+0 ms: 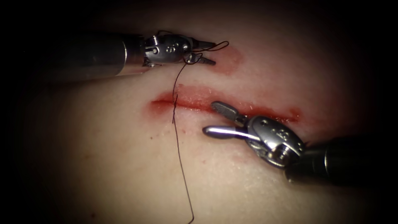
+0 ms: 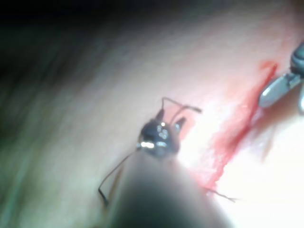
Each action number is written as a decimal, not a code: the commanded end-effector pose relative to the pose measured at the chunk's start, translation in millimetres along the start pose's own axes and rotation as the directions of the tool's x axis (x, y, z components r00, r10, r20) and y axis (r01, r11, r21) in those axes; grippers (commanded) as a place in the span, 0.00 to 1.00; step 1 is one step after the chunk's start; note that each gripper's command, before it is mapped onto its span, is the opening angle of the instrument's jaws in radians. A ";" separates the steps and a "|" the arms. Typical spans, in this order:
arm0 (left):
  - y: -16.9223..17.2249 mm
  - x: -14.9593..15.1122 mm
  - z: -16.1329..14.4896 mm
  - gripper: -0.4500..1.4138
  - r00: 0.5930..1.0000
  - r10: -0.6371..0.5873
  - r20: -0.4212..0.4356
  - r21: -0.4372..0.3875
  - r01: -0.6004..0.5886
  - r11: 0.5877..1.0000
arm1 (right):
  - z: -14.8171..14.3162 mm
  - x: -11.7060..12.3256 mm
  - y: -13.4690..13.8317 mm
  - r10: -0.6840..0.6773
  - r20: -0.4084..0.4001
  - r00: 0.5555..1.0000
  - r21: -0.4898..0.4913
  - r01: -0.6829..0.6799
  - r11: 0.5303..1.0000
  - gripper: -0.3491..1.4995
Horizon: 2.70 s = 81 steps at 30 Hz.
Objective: Wound Closure
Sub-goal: Wrap the suture around the right gripper once.
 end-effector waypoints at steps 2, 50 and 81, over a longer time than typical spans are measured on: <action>-0.4 1.7 -0.4 0.33 0.999 -0.006 -0.034 0.019 0.007 1.000 | 0.7 -1.3 -0.5 0.002 0.002 1.000 0.004 -0.002 1.000 0.83; -1.3 7.3 -13.0 0.05 0.992 0.122 -0.045 0.136 -0.115 0.984 | 11.4 -0.8 2.4 0.039 0.024 0.999 0.116 -0.041 0.992 0.63; 2.5 6.4 -17.0 0.53 0.998 0.027 -0.058 0.161 -0.017 0.987 | 4.6 0.5 1.4 0.020 0.034 0.999 0.016 -0.020 1.000 0.74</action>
